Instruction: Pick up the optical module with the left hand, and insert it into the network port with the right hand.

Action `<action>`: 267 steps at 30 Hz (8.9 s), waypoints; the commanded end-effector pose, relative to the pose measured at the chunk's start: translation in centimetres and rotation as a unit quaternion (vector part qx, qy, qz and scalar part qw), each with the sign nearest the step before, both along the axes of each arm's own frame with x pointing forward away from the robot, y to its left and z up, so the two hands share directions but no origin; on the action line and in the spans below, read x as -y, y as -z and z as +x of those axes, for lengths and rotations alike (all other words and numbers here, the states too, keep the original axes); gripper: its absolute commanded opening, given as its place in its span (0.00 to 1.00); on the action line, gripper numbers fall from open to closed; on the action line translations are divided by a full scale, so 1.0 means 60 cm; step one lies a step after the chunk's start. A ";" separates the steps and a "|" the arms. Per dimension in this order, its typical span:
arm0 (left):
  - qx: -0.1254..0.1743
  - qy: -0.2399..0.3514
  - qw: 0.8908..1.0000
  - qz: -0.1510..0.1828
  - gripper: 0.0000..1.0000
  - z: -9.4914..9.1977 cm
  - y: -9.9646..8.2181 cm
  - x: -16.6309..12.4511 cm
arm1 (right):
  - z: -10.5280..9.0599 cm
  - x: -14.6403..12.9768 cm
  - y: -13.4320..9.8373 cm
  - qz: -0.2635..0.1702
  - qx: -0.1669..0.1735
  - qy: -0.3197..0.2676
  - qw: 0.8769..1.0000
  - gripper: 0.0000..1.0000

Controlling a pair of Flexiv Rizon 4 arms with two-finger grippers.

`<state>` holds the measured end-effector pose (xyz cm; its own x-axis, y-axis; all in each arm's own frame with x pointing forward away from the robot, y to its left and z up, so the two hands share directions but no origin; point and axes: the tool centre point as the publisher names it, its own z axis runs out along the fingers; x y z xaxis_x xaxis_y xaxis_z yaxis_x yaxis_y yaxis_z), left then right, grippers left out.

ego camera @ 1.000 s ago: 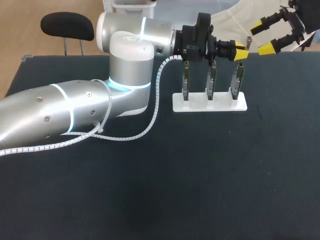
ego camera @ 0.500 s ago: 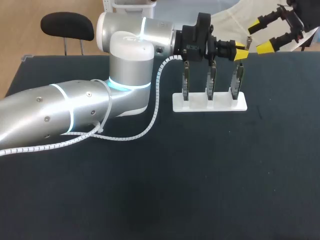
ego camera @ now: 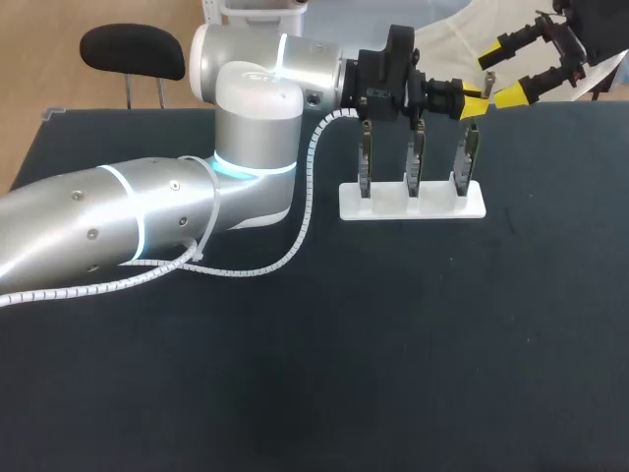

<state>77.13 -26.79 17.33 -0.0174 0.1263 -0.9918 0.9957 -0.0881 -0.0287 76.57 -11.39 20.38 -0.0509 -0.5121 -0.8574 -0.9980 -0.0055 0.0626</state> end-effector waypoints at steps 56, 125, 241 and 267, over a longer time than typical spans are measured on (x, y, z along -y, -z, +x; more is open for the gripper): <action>0.010 0.010 1.000 0.021 1.00 0.005 -0.005 0.003 | -0.006 0.006 0.005 -0.001 0.005 0.017 1.000 0.00; -0.001 0.008 0.979 0.205 1.00 -0.006 0.026 -0.054 | 0.005 0.014 0.007 0.001 0.006 0.023 1.000 0.00; -0.002 0.006 0.980 0.199 1.00 -0.005 0.028 -0.053 | 0.019 0.005 0.067 -0.036 0.014 -0.003 0.999 0.00; -0.002 0.006 0.980 0.199 1.00 -0.005 0.028 -0.053 | 0.023 0.006 0.056 -0.020 0.016 -0.021 0.999 0.00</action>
<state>76.68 -23.54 15.60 -0.0180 0.4991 -0.8664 0.9948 -0.0777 -0.0654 77.81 -11.68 17.08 -0.0019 -0.5498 -0.8353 -0.9985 -0.0447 0.0318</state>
